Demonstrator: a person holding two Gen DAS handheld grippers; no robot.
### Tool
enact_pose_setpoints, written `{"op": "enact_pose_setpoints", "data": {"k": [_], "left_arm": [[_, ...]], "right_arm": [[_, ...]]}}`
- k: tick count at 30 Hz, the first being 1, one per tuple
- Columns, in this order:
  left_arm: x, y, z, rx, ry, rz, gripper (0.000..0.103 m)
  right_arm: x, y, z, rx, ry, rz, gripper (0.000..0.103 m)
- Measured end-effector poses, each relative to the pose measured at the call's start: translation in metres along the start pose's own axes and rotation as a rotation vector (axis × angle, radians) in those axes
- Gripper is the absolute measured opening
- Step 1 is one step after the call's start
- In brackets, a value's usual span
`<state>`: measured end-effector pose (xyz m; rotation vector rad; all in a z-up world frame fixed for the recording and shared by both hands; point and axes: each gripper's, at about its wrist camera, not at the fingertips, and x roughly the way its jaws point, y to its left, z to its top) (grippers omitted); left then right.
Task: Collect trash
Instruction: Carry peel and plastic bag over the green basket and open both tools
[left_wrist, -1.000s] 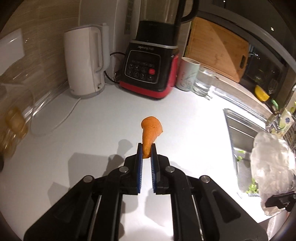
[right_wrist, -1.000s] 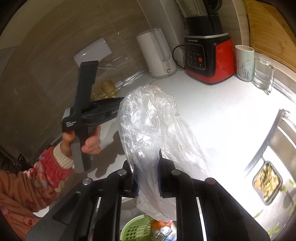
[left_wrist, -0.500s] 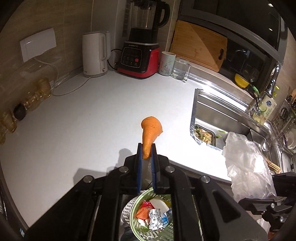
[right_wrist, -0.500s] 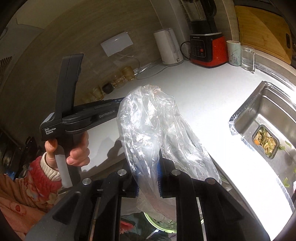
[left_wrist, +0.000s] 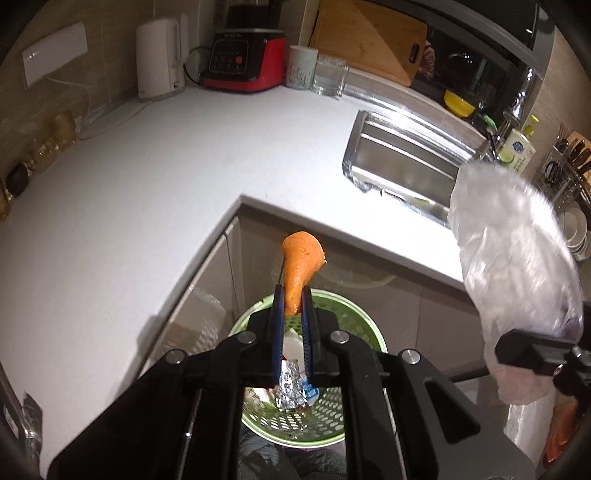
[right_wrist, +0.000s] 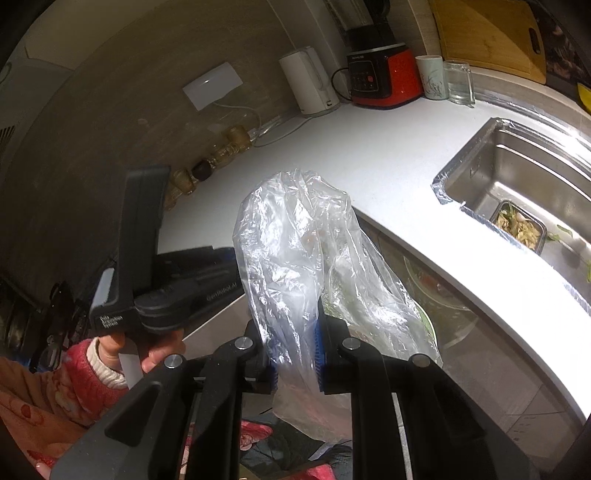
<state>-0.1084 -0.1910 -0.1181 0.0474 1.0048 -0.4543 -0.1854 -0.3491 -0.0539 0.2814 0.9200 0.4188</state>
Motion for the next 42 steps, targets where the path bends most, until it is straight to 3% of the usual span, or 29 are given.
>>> {"op": "enact_pose_setpoints", "data": {"k": [3,4,5,11,16,23,28,30,31,32,36,42], "left_arm": [[0.037,-0.002,-0.022,-0.002,0.09,-0.025,0.022],[0.051,-0.002,-0.028,-0.008,0.123,-0.02,0.043],[0.061,-0.002,-0.035,-0.012,0.144,-0.008,0.055],[0.085,-0.002,-0.045,-0.029,0.21,-0.01,0.056],[0.058,-0.002,-0.028,-0.012,0.136,0.024,0.066],[0.006,0.009,-0.001,-0.023,0.033,0.129,0.089],[-0.004,0.023,0.001,-0.057,0.031,0.16,0.09],[-0.003,0.027,0.0,-0.068,0.039,0.175,0.09],[-0.001,0.03,-0.001,-0.072,0.048,0.185,0.09],[0.001,0.033,-0.002,-0.078,0.057,0.191,0.09],[0.006,0.041,-0.006,-0.102,0.08,0.199,0.09],[-0.002,0.049,-0.003,-0.128,0.068,0.217,0.09]], "right_arm": [[0.008,-0.011,-0.007,0.033,0.025,-0.013,0.017],[0.01,-0.015,-0.009,0.045,0.034,-0.013,0.017],[0.013,-0.019,-0.011,0.056,0.044,-0.015,0.017],[0.025,-0.033,-0.018,0.095,0.081,-0.031,0.017],[0.029,-0.039,-0.015,0.095,0.09,-0.035,0.017],[0.064,-0.033,-0.016,0.024,0.145,-0.063,0.016],[0.115,-0.032,-0.031,-0.033,0.237,-0.078,0.017],[0.137,-0.033,-0.04,-0.037,0.279,-0.077,0.036],[0.147,-0.033,-0.044,-0.044,0.3,-0.085,0.06],[0.156,-0.032,-0.048,-0.059,0.313,-0.101,0.074],[0.176,-0.033,-0.057,-0.052,0.355,-0.095,0.082],[0.159,-0.033,-0.041,-0.021,0.311,-0.094,0.092]]}}
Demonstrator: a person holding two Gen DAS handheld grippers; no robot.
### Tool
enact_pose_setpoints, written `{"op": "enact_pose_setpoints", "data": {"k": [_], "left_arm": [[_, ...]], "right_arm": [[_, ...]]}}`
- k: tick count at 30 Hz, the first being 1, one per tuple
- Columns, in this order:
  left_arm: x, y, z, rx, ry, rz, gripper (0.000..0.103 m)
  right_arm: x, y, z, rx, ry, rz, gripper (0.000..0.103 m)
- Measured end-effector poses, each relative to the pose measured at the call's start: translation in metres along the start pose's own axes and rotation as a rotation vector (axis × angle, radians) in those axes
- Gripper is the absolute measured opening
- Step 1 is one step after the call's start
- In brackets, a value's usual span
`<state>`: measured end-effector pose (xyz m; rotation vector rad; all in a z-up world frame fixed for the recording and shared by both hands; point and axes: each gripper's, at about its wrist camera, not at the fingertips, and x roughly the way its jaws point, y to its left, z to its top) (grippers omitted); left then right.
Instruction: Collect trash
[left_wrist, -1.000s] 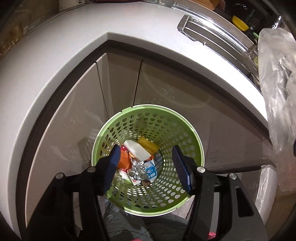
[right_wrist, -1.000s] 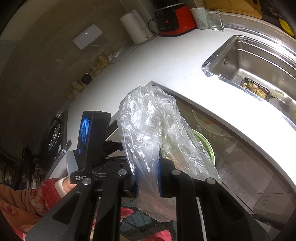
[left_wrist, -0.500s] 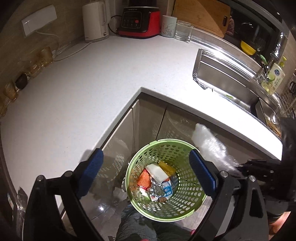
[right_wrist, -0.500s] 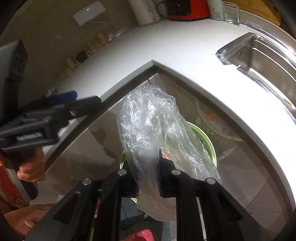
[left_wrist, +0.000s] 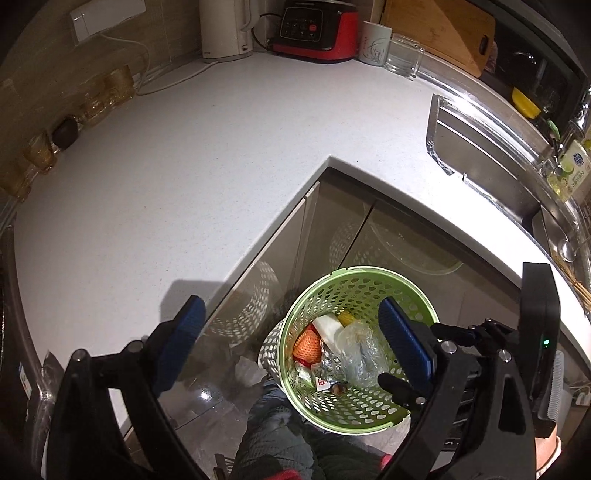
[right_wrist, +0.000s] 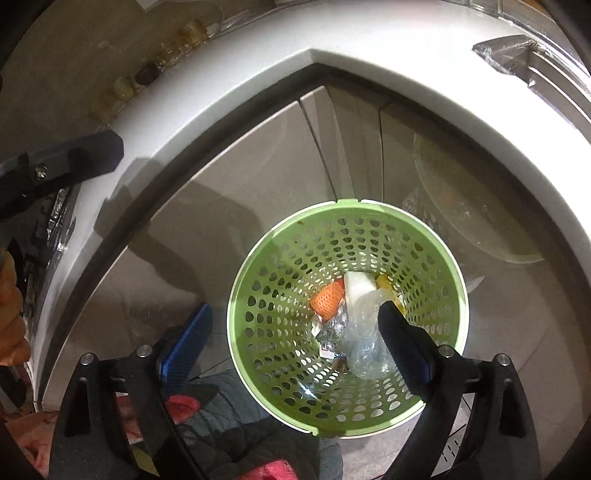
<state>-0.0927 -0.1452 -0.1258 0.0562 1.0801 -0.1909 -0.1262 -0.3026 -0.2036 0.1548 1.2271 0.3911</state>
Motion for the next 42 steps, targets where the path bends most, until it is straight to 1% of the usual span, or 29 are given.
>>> {"op": "enact_pose_setpoints", "data": {"k": [3,4,7,10,14,17,19,22,25,28,30,34,42], "left_arm": [[-0.02,0.003,0.01,-0.023,-0.044,-0.002,0.09],[-0.029,0.003,0.013,-0.027,-0.066,0.003,0.09],[-0.061,0.0,0.026,-0.016,-0.145,0.028,0.091],[-0.098,-0.004,0.04,-0.007,-0.229,0.058,0.095],[-0.142,-0.006,0.055,-0.001,-0.315,0.085,0.095],[-0.174,-0.002,0.068,-0.026,-0.365,0.1,0.095],[-0.195,0.003,0.074,-0.049,-0.399,0.102,0.095],[-0.224,0.006,0.081,-0.061,-0.459,0.145,0.095],[-0.247,0.008,0.086,-0.064,-0.51,0.182,0.095],[-0.261,0.009,0.085,-0.079,-0.53,0.192,0.095],[-0.265,0.009,0.081,-0.09,-0.532,0.195,0.095],[-0.261,0.007,0.076,-0.106,-0.519,0.199,0.095],[-0.251,-0.001,0.069,-0.098,-0.49,0.215,0.095]], "right_arm": [[-0.033,0.005,0.013,0.002,-0.066,-0.021,0.097],[-0.046,0.008,0.016,-0.001,-0.091,-0.029,0.101],[-0.087,0.021,0.033,-0.022,-0.178,-0.043,0.101],[-0.126,0.033,0.048,-0.052,-0.256,-0.052,0.101],[-0.175,0.049,0.063,-0.085,-0.348,-0.063,0.101],[-0.211,0.062,0.077,-0.119,-0.402,-0.073,0.101],[-0.233,0.072,0.089,-0.15,-0.43,-0.096,0.101],[-0.264,0.086,0.096,-0.19,-0.489,-0.123,0.101],[-0.285,0.094,0.099,-0.204,-0.531,-0.14,0.101],[-0.296,0.097,0.1,-0.193,-0.549,-0.174,0.101],[-0.297,0.098,0.099,-0.188,-0.545,-0.179,0.101],[-0.296,0.102,0.093,-0.193,-0.536,-0.189,0.101],[-0.293,0.1,0.085,-0.203,-0.517,-0.192,0.101]]}}
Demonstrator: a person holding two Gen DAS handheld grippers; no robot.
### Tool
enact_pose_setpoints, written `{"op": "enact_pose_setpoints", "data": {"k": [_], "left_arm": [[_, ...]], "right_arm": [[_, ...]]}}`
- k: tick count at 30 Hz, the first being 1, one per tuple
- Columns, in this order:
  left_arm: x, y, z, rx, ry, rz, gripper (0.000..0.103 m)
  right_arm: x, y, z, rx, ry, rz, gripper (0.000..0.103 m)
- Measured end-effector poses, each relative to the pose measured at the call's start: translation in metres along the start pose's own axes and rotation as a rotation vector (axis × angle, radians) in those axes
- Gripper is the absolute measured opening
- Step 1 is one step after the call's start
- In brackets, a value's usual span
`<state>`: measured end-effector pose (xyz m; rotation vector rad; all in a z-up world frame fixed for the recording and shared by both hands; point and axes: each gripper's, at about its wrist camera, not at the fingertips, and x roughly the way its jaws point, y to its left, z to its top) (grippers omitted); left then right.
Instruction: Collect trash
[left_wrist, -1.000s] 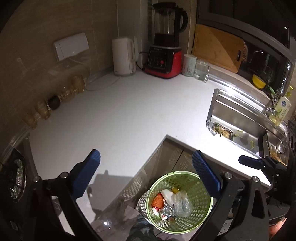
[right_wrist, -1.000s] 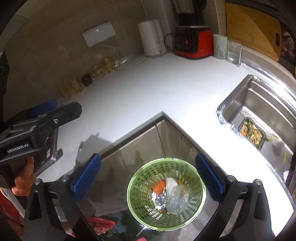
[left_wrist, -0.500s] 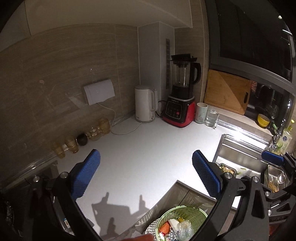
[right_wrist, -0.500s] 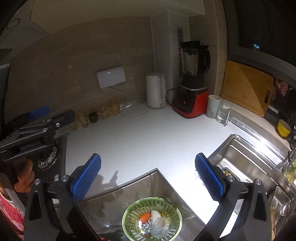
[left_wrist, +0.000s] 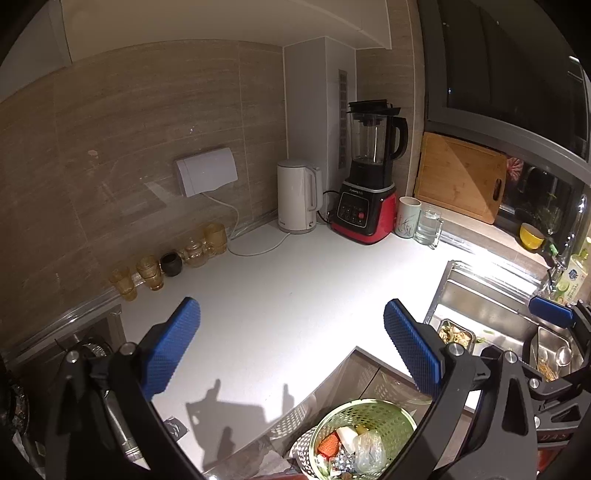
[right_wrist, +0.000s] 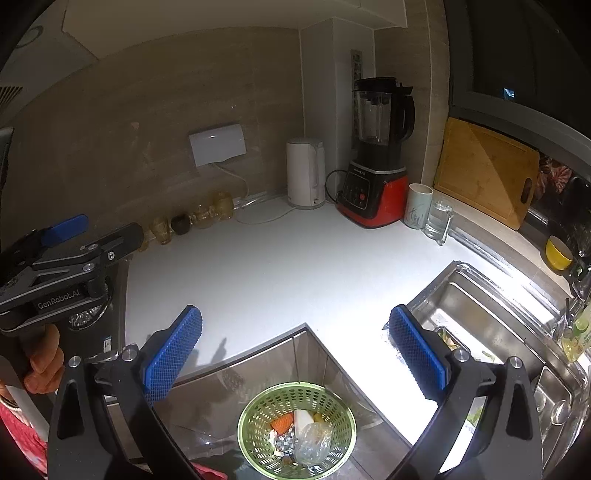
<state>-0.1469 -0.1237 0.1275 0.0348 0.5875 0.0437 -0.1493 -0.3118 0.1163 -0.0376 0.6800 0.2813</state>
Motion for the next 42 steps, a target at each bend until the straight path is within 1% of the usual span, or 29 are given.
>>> {"op": "enact_pose_setpoints", "data": {"k": [29,42], "left_arm": [[0.005,-0.004,-0.003,0.004,0.014,0.005,0.095],[0.005,-0.003,-0.005,-0.014,0.012,0.03,0.095]], "right_arm": [[0.009,0.004,-0.001,0.001,0.019,-0.001,0.101],[0.011,0.005,-0.004,0.004,0.025,0.0,0.101]]}}
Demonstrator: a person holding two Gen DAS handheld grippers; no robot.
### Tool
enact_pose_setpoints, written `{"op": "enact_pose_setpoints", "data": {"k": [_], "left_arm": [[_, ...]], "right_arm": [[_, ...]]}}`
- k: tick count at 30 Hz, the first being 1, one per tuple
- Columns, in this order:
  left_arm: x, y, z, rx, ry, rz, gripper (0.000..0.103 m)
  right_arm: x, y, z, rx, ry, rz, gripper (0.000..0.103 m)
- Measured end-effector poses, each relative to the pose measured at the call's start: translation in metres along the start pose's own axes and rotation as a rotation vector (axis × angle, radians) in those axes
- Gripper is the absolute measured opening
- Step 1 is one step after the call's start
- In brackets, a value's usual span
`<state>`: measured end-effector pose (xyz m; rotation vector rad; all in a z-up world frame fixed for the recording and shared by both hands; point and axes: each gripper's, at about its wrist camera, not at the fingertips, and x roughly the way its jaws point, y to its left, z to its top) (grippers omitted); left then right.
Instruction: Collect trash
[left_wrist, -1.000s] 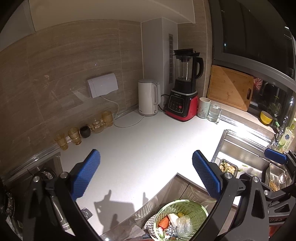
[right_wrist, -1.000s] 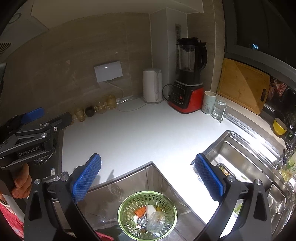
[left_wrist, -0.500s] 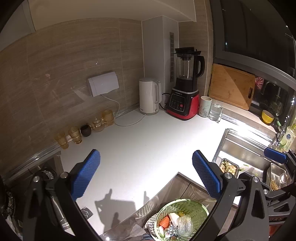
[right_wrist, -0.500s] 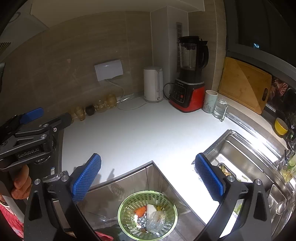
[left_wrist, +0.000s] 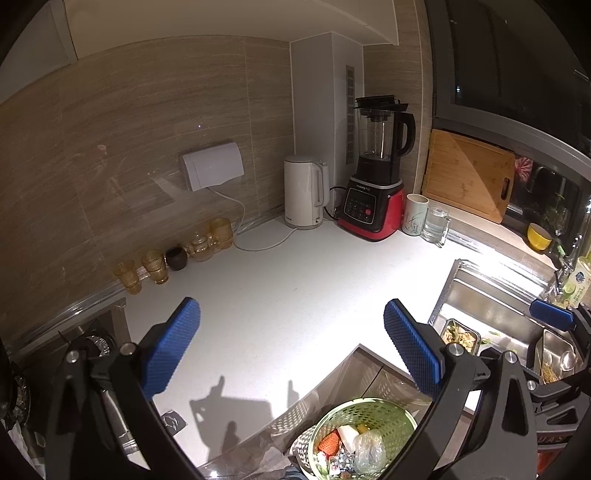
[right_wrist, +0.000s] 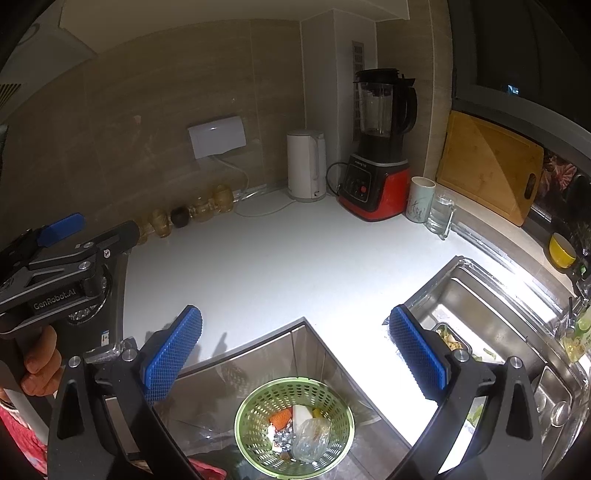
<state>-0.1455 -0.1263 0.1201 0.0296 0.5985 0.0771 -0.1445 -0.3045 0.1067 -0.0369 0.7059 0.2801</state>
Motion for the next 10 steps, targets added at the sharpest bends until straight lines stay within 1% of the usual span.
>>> {"op": "enact_pose_setpoints", "data": {"k": [10], "left_arm": [[-0.0028,-0.002,-0.0024,0.001,0.011,-0.005,0.095]], "right_arm": [[0.0012,0.0045,0.0,-0.007,0.005,0.002,0.101]]}}
